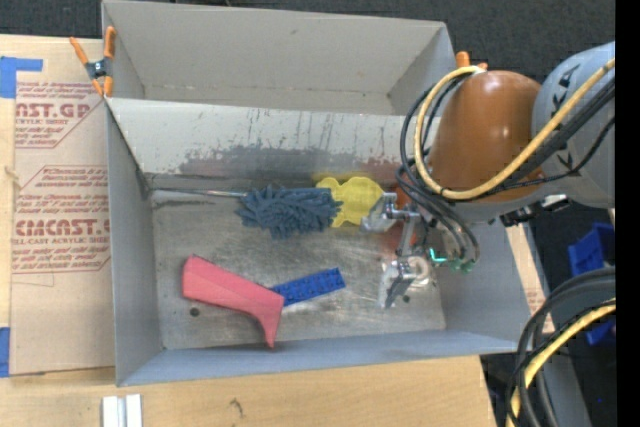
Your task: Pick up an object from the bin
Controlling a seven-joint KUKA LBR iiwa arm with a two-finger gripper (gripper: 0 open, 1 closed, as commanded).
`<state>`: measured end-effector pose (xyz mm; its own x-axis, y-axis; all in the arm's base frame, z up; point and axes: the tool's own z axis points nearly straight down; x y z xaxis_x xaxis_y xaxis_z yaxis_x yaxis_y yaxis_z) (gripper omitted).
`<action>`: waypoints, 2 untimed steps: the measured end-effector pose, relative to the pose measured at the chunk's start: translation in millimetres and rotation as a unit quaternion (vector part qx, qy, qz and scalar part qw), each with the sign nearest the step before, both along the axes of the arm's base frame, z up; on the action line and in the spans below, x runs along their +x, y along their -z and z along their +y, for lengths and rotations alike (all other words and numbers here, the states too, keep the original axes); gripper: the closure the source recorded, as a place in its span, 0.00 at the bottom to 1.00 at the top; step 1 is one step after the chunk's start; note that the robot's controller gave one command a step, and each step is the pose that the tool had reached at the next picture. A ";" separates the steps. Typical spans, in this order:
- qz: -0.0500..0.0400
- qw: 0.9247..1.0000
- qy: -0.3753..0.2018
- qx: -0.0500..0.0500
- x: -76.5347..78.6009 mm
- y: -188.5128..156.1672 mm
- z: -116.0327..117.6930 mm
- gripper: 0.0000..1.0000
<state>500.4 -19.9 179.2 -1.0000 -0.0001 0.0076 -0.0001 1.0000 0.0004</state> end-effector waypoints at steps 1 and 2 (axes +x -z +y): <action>-0.004 1.000 0.000 0.000 1.9 -3.9 -0.1 0.00; -0.003 0.999 -0.050 -0.001 19.3 104.3 59.3 1.00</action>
Offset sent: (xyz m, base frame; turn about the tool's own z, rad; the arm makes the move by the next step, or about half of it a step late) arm 0.0176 0.0606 -0.1092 -0.0998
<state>519.7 39.3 74.9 -0.9949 -0.1005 0.0020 -0.1005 0.9949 -0.0026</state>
